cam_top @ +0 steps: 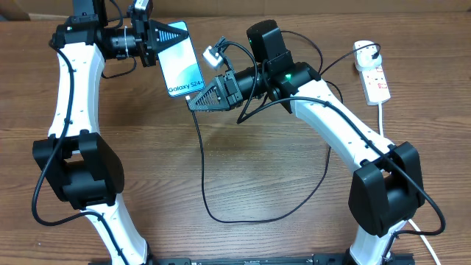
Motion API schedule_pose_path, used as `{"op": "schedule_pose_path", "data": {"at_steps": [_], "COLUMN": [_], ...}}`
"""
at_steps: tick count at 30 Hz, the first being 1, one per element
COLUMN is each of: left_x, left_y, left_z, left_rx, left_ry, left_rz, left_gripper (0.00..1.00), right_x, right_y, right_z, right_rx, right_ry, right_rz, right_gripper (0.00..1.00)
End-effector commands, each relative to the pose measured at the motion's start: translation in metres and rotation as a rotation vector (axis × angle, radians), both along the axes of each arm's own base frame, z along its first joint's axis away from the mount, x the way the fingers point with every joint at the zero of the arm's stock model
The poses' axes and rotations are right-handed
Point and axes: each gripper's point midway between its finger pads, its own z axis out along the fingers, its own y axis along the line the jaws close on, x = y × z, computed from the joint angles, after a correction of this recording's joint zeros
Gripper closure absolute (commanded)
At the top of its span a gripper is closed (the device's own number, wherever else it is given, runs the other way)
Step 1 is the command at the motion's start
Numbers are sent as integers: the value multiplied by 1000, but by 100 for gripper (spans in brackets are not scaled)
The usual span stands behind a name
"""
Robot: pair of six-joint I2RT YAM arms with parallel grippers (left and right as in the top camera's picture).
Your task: Plug charger to phone and switch on socket
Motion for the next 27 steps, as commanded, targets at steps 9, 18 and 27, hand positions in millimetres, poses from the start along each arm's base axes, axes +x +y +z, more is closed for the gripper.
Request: {"op": "schedule_pose_path", "data": {"at_steps": [9,18,27], "left_x": [-7,-7,-7], "left_y": [-4,-5,-5], "left_z": [21,21,21], "left_rx": [-31,-31,-31], "left_ry": [-49,-50,-53], "left_rz": [-28,-28,-29], "left_gripper": [96,96,96], "right_x": [3,7,11], "right_y": [1,0,-2], "right_z": [-3,-4,-3], "right_rx": [-10,-17,-17], "right_ry": [-3,-4,0], "right_rz": [-16,-31,-45], "right_gripper": [96,96,96]}}
